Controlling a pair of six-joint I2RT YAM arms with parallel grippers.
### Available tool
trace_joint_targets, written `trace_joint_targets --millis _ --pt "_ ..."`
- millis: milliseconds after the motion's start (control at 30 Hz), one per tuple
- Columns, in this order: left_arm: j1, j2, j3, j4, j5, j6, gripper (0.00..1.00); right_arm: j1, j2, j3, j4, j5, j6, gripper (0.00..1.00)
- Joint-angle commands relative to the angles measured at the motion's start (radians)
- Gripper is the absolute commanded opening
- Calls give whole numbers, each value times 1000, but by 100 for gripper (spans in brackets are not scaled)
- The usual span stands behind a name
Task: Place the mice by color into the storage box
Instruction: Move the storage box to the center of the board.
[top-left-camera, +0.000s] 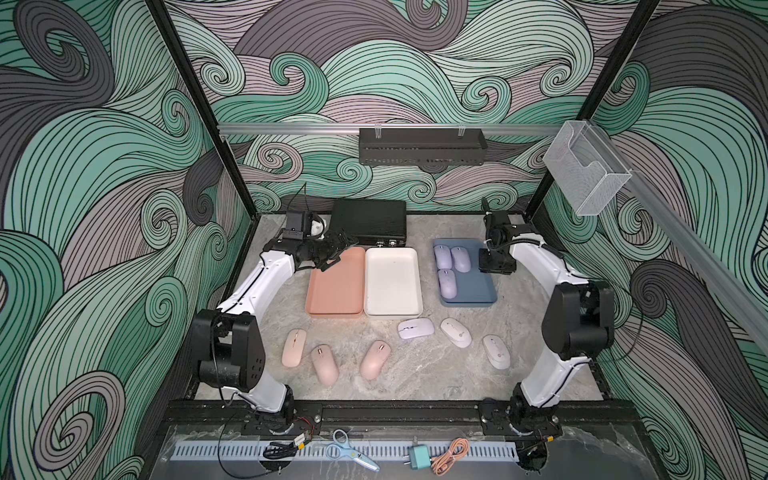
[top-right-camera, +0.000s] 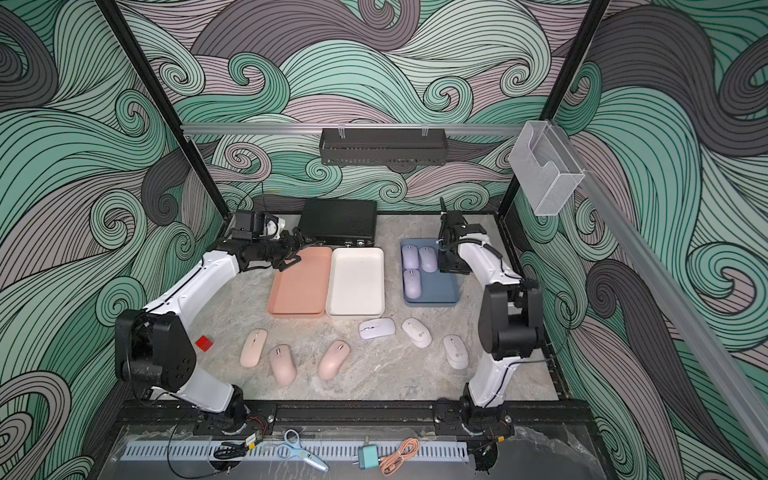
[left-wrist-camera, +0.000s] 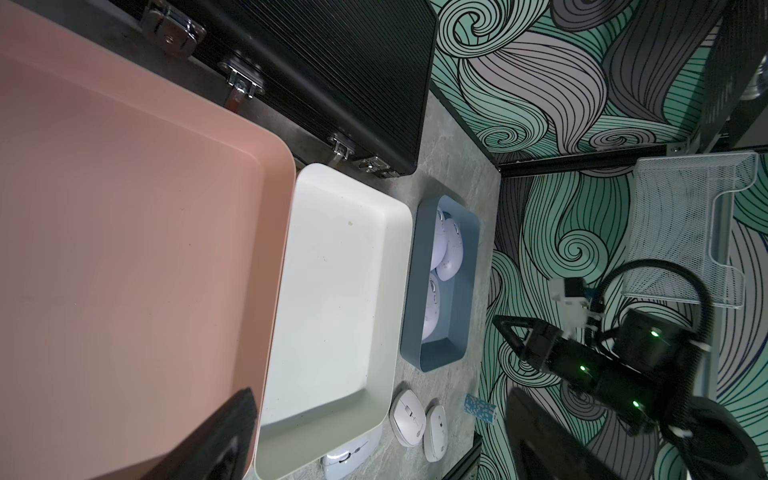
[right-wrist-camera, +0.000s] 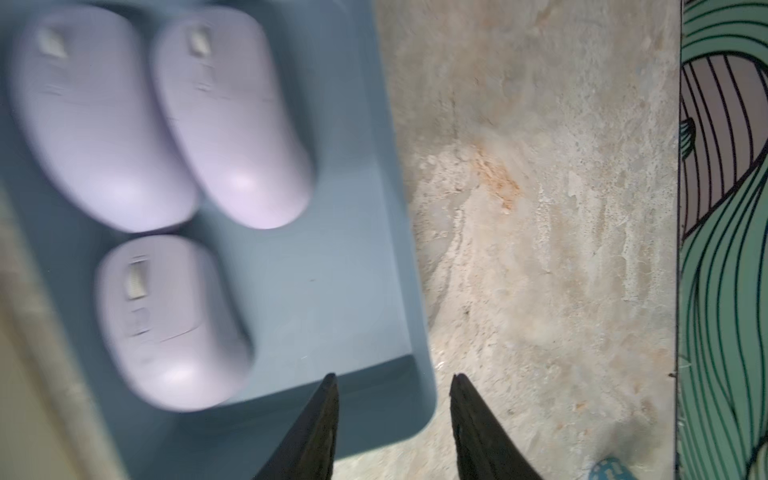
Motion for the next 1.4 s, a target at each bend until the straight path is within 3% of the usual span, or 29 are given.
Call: trace_joint_targets --millis 0,133,333,600,1033,1367 --pt "-3 -16 30 -33 -22 19 92 127 -64 -69 58 -91 138 45" --pt "-3 16 57 -107 -72 25 92 261 -51 -115 140 -107 253 44" --pt "-23 78 62 -97 16 -7 92 370 112 -16 132 -104 261 44" --pt "-57 78 72 -103 27 3 92 419 268 75 118 -123 236 40" --pt "-53 63 75 -105 31 3 91 423 309 111 98 -29 254 1" --pt "-53 62 76 -102 34 3 92 422 288 105 95 40 244 0"
